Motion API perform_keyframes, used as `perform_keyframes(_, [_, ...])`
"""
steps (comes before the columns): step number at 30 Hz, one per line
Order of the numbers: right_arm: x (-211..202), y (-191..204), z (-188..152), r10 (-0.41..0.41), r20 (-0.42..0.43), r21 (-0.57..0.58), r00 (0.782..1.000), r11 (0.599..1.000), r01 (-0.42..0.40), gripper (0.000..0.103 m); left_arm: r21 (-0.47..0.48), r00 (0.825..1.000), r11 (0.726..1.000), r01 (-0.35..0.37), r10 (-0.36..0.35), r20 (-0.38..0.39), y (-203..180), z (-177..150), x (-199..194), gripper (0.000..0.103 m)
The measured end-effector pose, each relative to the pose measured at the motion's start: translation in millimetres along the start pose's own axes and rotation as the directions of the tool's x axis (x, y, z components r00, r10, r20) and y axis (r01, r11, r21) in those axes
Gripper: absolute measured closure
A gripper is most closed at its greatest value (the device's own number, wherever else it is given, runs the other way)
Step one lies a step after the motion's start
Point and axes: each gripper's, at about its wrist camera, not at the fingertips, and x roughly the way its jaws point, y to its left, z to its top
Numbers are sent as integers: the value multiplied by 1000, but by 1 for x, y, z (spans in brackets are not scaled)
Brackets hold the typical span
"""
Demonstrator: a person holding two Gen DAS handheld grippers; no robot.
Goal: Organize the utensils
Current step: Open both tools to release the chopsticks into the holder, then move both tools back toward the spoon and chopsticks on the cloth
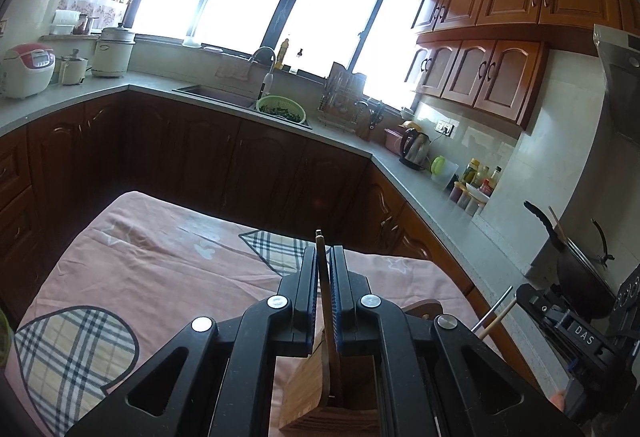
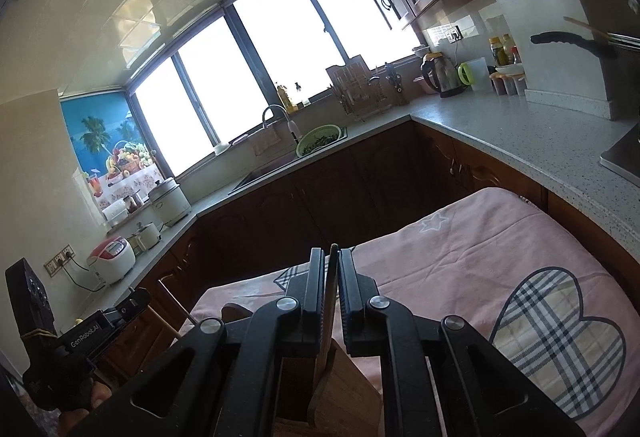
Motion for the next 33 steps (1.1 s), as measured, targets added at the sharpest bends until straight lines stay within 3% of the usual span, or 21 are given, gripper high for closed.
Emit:
perform_keyframes(2, [-2,0,1,3,-1,2,1000,1000,-3,91,5,1000,1000,5,-5,-9,2,0,-3,98])
perform_keyframes(3, [-4,0,2,2,1,3,1000,1000,-3,81,7,1000,1000,6,-5,-14,2,1,-4,92])
perform_keyframes(4, [-5,0,2,0,6,2,1000,1000,0,73,6,1000,1000,6,-6,-16,3,1,-7,79])
perform_keyframes(5, [-7,1,2,5,14,2,1000,1000,-5,55,4,1000,1000,4,-4,-7,3,1,-10,74])
perform_keyframes(6, [-11,2,3,8,25,1,1000,1000,-8,43,5,1000,1000,2,-2,4,3,0,-14,68])
perform_keyframes(8, [-19,4,4,11,51,-3,999,1000,-11,33,8,1000,1000,0,0,9,2,2,-21,65])
perform_keyframes(12, [-33,3,6,26,82,11,996,1000,-27,16,3,1000,1000,6,-6,15,2,-3,-38,47])
perform_keyframes(17, [-48,-4,-3,44,60,38,997,998,-46,8,6,999,1000,-29,29,13,5,-20,-70,24])
perform_keyframes(29, [-94,-9,-55,-3,-66,15,998,1000,4,8,38,986,996,-81,85,-144,1,-67,-140,24])
perform_keyframes(33, [-109,-11,-70,-14,-102,22,995,1000,16,8,34,980,995,-92,96,-175,1,-69,-159,24])
